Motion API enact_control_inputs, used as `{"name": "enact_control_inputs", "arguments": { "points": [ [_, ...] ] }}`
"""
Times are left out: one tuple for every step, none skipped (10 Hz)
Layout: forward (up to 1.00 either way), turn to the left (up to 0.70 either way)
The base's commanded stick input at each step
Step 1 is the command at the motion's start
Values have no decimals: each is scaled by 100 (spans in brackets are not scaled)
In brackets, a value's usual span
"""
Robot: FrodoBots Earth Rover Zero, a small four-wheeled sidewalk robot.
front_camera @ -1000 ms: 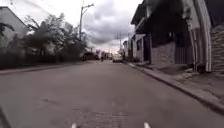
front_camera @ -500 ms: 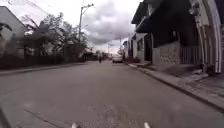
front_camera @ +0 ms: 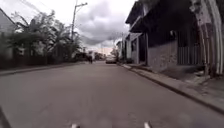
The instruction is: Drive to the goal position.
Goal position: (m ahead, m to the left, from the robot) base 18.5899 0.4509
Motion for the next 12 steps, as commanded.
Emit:
{"name": "enact_control_inputs", "arguments": {
  "points": [
    [70,3],
    [70,1],
    [70,-7],
    [70,-16],
    [70,-9],
    [70,0],
    [70,0],
    [70,0],
    [70,4],
    [70,13],
    [70,13],
    [70,14]
  ]
}}
